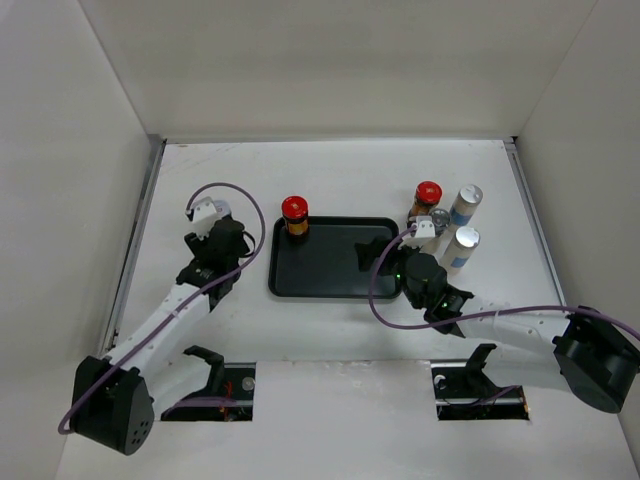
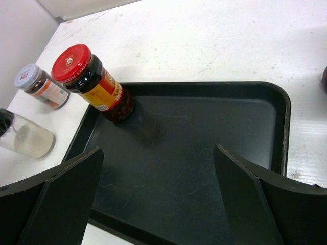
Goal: Organize the condiment bottles
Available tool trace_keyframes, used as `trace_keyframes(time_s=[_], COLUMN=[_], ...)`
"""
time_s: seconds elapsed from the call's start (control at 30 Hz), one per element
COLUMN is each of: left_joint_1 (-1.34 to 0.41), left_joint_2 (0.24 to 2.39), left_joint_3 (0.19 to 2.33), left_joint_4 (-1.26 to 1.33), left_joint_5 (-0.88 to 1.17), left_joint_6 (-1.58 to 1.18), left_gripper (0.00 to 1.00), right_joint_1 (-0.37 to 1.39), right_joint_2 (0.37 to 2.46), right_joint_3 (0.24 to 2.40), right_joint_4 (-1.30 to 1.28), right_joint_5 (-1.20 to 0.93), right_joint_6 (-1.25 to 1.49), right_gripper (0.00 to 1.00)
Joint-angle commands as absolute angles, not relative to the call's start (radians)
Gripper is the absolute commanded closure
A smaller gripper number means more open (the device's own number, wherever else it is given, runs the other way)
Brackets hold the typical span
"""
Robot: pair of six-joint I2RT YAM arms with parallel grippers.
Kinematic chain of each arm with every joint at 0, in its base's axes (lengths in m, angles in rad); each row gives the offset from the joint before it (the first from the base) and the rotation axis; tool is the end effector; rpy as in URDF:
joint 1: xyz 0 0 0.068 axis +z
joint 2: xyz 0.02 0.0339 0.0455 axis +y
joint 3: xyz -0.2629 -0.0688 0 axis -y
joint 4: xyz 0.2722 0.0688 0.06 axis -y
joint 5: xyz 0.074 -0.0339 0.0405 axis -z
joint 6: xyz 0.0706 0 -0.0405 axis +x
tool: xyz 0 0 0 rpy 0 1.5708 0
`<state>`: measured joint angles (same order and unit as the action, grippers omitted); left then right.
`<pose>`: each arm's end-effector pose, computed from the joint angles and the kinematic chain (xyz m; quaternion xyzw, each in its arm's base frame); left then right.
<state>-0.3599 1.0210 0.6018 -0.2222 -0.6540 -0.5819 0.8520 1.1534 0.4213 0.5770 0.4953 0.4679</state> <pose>0.2584 -0.0513 0.2039 -0.2368 0.8254 0.0633 0.5085 0.2165 0.1965 0.1955 0.0159 0.7535 0.2393 0.6122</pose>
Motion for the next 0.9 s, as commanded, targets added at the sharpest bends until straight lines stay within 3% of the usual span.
trace_keyframes(time_s=[0.0, 0.23, 0.5, 0.87], left_joint_1=[-0.387, -0.586, -0.83, -0.857], left_joint_2=[0.939, 0.956, 1.152, 1.512], left_joint_3=[0.669, 0.759, 0.83, 1.008], left_joint_4=[-0.193, -0.189, -0.008, 0.264], left_joint_5=[-0.686, -0.698, -0.704, -0.647], left_joint_6=[-0.551, -0.546, -0.571, -0.465], left_gripper=[0.61, 0.61, 0.61, 0.61], right_joint_1=[0.857, 0.851, 0.831, 0.797], right_joint_2=[1.154, 1.141, 1.114, 1.089], right_joint_3=[0.425, 0.42, 0.407, 0.387], right_joint_4=[0.62, 0.618, 0.612, 0.603], right_joint_5=[0.474, 0.477, 0.505, 0.532], right_joint_6=[0.476, 0.476, 0.482, 0.506], right_gripper=[0.05, 0.05, 0.05, 0.05])
